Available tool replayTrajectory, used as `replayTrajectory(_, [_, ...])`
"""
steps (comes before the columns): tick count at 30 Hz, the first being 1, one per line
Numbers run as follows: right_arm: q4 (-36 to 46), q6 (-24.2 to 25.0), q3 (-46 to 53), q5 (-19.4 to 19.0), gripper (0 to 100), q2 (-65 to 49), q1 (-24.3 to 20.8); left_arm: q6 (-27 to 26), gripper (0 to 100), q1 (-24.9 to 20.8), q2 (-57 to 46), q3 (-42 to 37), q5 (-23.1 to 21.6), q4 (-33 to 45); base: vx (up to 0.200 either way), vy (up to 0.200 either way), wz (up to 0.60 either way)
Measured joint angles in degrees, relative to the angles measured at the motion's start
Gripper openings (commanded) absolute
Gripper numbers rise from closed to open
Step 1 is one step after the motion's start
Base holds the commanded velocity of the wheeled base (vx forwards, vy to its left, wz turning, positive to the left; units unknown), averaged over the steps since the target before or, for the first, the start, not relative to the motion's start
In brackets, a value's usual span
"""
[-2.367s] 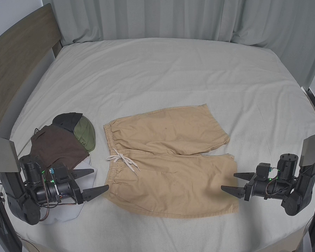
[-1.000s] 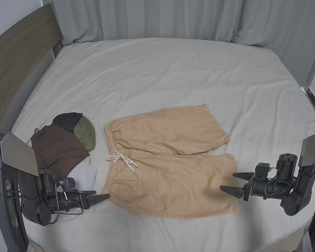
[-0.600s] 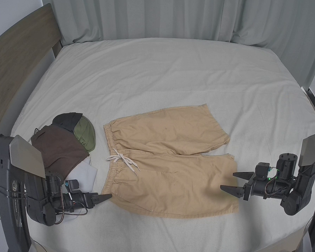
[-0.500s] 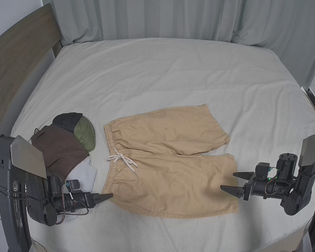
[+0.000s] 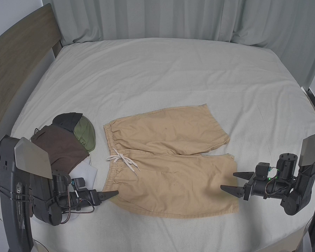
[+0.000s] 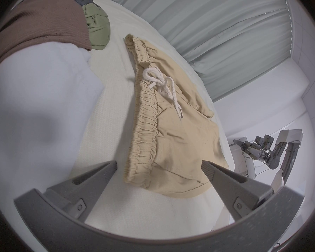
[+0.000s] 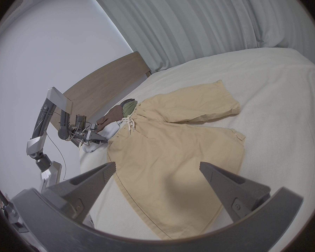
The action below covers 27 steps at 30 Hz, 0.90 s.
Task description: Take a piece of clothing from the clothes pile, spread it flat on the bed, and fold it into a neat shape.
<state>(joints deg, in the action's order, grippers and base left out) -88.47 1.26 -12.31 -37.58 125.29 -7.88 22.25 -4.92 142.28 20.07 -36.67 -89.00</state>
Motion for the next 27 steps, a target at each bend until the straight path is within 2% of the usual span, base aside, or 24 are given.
replayTrajectory(9, [0.0,0.0,0.1,0.0,100,0.1,0.0,0.4,100,-0.6,0.1,0.2,0.1,0.0,0.0,0.0,0.0])
replayTrajectory(10, [0.0,0.0,0.1,0.0,100,0.1,0.0,0.4,0,-0.6,0.1,0.2,0.1,0.0,0.0,0.0,0.0])
replayTrajectory(27, [0.1,-0.1,3.9,-0.5,100,0.2,0.2,0.4,0,-0.6,0.3,0.3,0.1,0.1,0.0,0.0,0.0])
